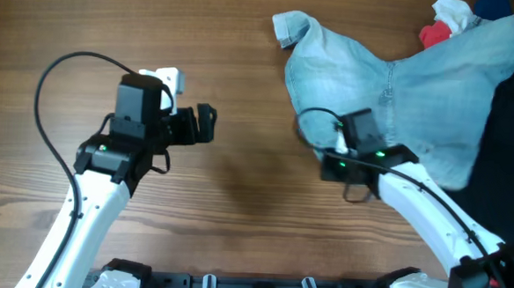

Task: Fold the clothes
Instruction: 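Grasp the shorts' waistband near the button with the left gripper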

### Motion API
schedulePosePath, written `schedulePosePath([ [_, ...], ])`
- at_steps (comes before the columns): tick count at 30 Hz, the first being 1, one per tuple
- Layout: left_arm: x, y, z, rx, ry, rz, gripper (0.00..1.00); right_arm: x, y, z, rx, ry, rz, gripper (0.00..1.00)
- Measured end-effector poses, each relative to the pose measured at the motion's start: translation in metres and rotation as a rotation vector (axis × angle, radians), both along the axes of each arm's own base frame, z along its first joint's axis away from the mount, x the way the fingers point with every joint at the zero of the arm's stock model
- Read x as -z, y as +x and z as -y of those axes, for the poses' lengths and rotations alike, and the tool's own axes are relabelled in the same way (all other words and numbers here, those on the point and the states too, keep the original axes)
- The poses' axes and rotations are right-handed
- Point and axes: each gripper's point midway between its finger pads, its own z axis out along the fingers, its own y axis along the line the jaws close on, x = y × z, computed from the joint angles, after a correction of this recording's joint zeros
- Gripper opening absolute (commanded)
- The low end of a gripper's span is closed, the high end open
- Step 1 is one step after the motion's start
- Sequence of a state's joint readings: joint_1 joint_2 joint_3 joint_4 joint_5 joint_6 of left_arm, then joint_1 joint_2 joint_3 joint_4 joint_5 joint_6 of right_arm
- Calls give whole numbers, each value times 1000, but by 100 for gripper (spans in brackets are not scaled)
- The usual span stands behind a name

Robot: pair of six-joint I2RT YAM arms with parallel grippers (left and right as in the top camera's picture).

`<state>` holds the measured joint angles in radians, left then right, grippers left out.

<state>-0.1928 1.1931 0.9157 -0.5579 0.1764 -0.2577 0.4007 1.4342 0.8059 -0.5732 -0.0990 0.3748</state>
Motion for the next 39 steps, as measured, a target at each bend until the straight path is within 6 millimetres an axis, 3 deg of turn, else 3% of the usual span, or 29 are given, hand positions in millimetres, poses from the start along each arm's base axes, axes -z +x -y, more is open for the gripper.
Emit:
schedulePosePath([
  [5, -11, 10, -23, -73, -6, 48, 100, -50, 17, -74, -141, 102, 165, 7],
  [6, -12, 11, -27, -87, -7, 52, 100, -60, 18, -90, -170, 130, 199, 17],
  [9, -13, 11, -32, -106, -8, 53, 100, -72, 7, -118, -234, 173, 226, 64],
  [10, -13, 11, -32, -106, -8, 51, 100, -70, 0, -123, -251, 171, 212, 81],
  [12, -12, 9, -32, -105, -12, 44, 100, -64, -12, -122, -266, 148, 168, 100],
  [17, -10, 4, -25, -77, -40, 22, 100, -40, -33, -83, -219, -29, 49, 100],
  [23, -5, -7, -14, -29, -87, -31, 100, -42, -27, -53, -141, -160, 87, 100],
  [27, 3, -14, -1, 15, -110, -79, 100, -66, -18, -44, -101, -158, 177, 100],
  [31, 23, -19, 26, 76, -154, -174, 100, -101, -4, -30, -27, -137, 286, 100],
  [34, 42, -23, 44, 85, -187, -265, 100, -126, 4, -11, 47, -120, 361, 100],
  [39, 74, -30, 66, 29, -237, -425, 100, -150, 12, 23, 165, -110, 428, 100],
])
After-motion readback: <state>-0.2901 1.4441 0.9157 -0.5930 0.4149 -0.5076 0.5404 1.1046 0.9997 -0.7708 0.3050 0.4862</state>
